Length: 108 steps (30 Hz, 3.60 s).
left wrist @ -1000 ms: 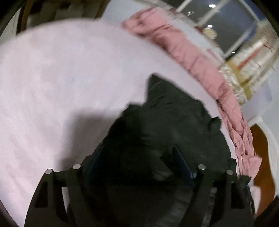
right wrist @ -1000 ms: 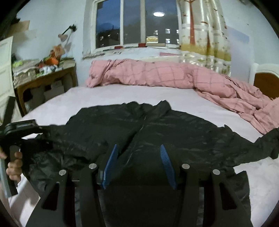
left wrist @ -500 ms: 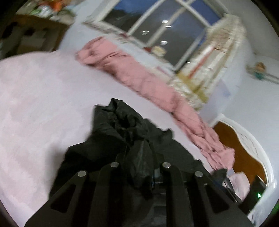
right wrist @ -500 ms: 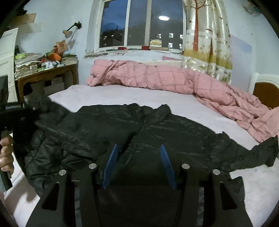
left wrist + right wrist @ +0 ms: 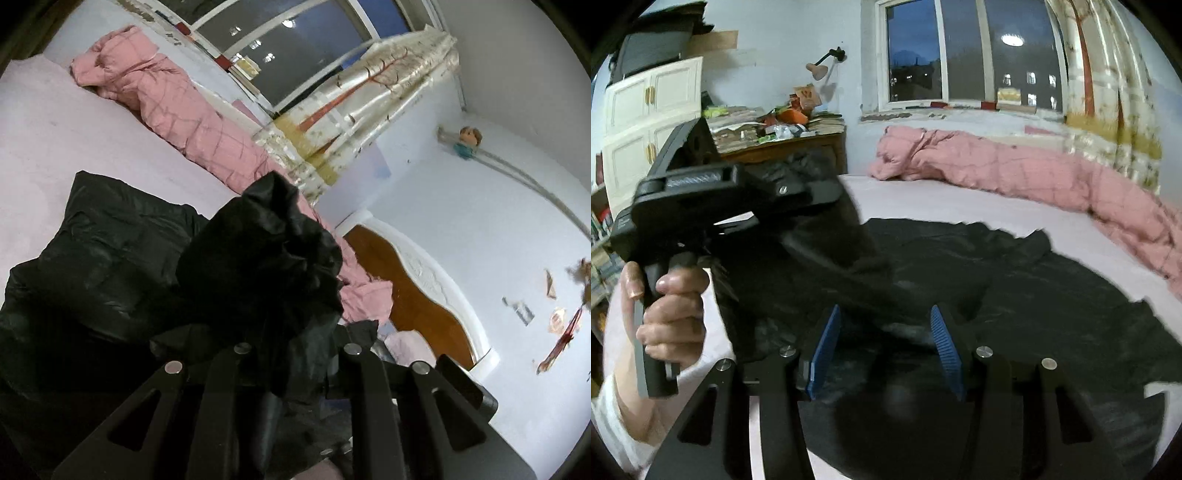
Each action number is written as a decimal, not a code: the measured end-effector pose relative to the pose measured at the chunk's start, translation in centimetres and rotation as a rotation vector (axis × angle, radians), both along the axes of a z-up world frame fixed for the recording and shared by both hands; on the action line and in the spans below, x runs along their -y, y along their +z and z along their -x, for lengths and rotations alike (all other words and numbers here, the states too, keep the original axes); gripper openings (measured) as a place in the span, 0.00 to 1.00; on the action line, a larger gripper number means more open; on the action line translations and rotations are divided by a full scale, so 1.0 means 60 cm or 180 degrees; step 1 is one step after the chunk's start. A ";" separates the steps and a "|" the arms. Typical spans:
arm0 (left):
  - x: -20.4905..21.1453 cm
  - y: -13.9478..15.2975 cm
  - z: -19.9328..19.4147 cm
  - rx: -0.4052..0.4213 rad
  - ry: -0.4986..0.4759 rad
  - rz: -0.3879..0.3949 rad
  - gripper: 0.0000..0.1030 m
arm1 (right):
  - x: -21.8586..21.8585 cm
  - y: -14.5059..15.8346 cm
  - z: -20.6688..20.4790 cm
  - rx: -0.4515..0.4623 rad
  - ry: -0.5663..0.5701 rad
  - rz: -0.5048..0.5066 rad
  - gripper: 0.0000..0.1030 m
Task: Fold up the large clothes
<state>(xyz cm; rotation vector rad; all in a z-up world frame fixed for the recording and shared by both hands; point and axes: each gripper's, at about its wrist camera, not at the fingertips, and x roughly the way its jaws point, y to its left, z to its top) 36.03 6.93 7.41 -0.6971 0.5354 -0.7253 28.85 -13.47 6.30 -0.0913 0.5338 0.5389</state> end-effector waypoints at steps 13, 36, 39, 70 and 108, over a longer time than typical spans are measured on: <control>0.008 0.014 0.024 0.0139 -0.0003 -0.0228 0.30 | 0.006 -0.005 -0.014 0.0144 -0.0067 -0.0413 0.04; 0.028 -0.076 -0.044 -0.0634 0.1411 -0.2560 0.65 | 0.357 -0.022 -0.171 -0.0645 -0.2256 -0.0387 0.50; 0.024 -0.114 -0.067 -0.0879 0.1398 -0.2661 0.65 | 0.404 -0.020 -0.162 -0.0641 -0.2414 -0.0634 0.56; 0.019 -0.088 -0.043 -0.0676 0.1682 -0.2326 0.64 | 0.453 -0.053 -0.181 -0.0897 -0.2506 -0.0520 0.01; 0.083 -0.074 -0.014 -0.0158 0.1806 -0.2141 0.71 | 0.731 -0.080 -0.204 -0.0882 -0.3418 -0.0103 0.02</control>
